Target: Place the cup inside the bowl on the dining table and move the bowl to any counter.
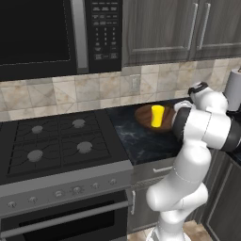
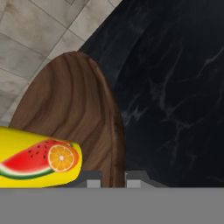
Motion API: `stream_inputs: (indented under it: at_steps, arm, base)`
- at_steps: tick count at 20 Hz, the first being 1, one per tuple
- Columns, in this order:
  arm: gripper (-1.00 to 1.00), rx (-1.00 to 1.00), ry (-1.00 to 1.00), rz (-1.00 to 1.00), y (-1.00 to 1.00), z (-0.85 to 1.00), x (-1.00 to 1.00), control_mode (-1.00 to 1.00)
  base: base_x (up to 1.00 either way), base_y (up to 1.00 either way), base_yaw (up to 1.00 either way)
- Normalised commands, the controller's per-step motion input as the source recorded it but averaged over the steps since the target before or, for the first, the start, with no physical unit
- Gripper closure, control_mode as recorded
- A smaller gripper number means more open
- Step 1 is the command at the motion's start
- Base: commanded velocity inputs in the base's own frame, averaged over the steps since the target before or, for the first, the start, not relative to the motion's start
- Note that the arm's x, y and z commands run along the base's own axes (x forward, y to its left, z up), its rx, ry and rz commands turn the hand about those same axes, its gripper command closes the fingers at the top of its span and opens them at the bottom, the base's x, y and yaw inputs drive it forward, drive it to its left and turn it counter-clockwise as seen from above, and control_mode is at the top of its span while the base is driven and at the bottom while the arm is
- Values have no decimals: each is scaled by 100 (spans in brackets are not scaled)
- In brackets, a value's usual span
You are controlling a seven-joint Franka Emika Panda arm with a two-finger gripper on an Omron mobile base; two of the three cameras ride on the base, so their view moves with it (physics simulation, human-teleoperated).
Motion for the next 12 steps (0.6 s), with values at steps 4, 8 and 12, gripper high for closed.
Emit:
stream_inputs:
  at_steps: [4, 8, 12]
  arm:
    - [100, 0, -10, 0, 0, -17, 11, -100]
    - [100, 0, -5, 0, 0, -16, 15, -100]
    - [100, -1, 0, 0, 0, -8, 12, -100]
  base:
    - [0, 0, 0]
    - [0, 0, 0]
    - [0, 0, 0]
